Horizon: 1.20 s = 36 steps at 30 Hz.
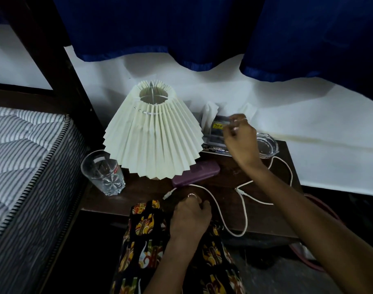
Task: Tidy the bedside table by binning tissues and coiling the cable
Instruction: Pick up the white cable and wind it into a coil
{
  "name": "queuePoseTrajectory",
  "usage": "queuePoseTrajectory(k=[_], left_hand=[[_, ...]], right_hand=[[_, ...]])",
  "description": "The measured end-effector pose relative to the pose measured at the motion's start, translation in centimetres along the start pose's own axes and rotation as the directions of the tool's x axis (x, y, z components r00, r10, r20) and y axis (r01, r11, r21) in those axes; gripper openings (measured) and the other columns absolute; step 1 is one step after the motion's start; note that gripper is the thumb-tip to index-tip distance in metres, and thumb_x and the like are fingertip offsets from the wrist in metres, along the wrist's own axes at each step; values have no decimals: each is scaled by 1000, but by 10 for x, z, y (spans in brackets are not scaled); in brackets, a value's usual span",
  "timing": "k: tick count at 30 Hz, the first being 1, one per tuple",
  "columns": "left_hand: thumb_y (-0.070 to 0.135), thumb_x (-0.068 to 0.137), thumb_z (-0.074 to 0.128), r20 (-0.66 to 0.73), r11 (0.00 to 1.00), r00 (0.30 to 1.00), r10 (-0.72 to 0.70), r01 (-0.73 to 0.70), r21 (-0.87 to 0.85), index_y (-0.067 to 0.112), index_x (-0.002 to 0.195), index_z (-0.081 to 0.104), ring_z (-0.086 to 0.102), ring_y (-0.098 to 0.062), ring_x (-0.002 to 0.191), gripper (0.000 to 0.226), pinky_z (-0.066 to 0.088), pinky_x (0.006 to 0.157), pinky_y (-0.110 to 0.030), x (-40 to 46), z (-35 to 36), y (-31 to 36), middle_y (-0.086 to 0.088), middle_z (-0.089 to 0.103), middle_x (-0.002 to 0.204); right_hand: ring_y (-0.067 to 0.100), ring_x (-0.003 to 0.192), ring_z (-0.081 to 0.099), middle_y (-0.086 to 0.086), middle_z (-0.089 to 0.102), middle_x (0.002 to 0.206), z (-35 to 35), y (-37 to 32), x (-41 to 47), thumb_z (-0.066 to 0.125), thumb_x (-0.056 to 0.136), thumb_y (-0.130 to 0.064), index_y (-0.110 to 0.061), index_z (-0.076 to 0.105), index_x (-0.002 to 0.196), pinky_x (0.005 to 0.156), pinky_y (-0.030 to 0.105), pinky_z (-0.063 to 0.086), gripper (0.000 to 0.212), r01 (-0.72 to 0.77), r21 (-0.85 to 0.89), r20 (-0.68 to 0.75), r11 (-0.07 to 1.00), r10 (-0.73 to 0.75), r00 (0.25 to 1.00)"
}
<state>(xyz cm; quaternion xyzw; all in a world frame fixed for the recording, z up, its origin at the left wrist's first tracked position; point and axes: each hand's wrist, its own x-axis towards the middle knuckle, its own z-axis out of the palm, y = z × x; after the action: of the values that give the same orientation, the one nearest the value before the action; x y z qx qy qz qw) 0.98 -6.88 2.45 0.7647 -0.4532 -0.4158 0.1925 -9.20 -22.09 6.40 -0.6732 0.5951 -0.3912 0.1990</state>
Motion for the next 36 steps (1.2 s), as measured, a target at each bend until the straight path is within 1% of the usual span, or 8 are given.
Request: queuePoseTrajectory(k=[4, 7, 11, 19, 23, 27, 33, 36], left_hand=[[36, 93, 49, 20, 998, 1000, -11, 10, 60, 14, 100, 63, 62, -26, 101, 27, 49, 83, -32, -3, -1, -4, -7, 67, 105], [37, 93, 48, 27, 994, 999, -24, 21, 104, 13, 107, 62, 60, -27, 105, 31, 48, 85, -32, -5, -1, -9, -9, 65, 110], [37, 93, 48, 23, 992, 998, -50, 47, 120, 11, 107, 62, 59, -29, 108, 33, 46, 84, -32, -7, -2, -14, -11, 63, 112], [37, 94, 47, 7, 985, 998, -67, 65, 160, 11, 111, 60, 58, -29, 109, 34, 45, 83, -31, -4, -9, -21, -11, 62, 115], [37, 94, 48, 10, 984, 998, -60, 57, 168, 10, 109, 61, 59, -29, 107, 34, 47, 84, -33, -3, -11, -24, -12, 63, 112], [36, 94, 48, -11, 982, 999, -40, 41, 182, 9, 112, 59, 60, -28, 107, 34, 48, 83, -33, -1, -8, -25, -10, 62, 113], [36, 93, 49, -7, 972, 1000, -16, 17, 235, 10, 112, 59, 58, -29, 108, 33, 48, 84, -35, 0, 1, -25, -11, 60, 115], [33, 92, 53, -14, 968, 997, 70, -65, 241, 13, 120, 56, 54, -28, 115, 34, 49, 91, -38, 0, 7, -23, -8, 57, 123]], right_hand=[[24, 82, 65, 8, 69, 89, -8, 16, -52, 55, 88, -20, -15, 64, 91, 74, 28, 49, 11, 17, -231, 187, 973, 28, 982], [28, 104, 60, 8, 69, 102, -2, 28, -83, 54, 88, -39, -19, 66, 97, 91, 37, 47, 25, 113, -505, 408, 856, 122, 905], [27, 115, 56, 6, 63, 117, 11, 35, -101, 51, 88, -49, -16, 62, 109, 98, 39, 43, 40, 217, -607, 548, 765, 205, 811], [29, 113, 58, 9, 63, 116, 23, 38, -111, 49, 89, -24, -11, 55, 105, 99, 41, 39, 22, 217, -637, 526, 740, 211, 824], [28, 109, 59, 8, 66, 109, 8, 46, -117, 49, 84, -26, -14, 57, 97, 97, 40, 37, 19, 198, -647, 535, 737, 253, 806], [21, 113, 52, -1, 64, 106, -11, 57, -132, 51, 80, -32, -20, 61, 92, 101, 44, 29, 20, 182, -681, 438, 709, 195, 878], [26, 111, 47, 3, 58, 104, -35, 85, -147, 61, 79, -21, -13, 58, 87, 86, 40, 45, 12, -92, -466, 323, 880, 266, 908], [24, 101, 50, 0, 57, 91, -42, 88, -149, 62, 78, -15, -11, 56, 83, 78, 37, 48, 9, -98, -373, 332, 923, 231, 915]])
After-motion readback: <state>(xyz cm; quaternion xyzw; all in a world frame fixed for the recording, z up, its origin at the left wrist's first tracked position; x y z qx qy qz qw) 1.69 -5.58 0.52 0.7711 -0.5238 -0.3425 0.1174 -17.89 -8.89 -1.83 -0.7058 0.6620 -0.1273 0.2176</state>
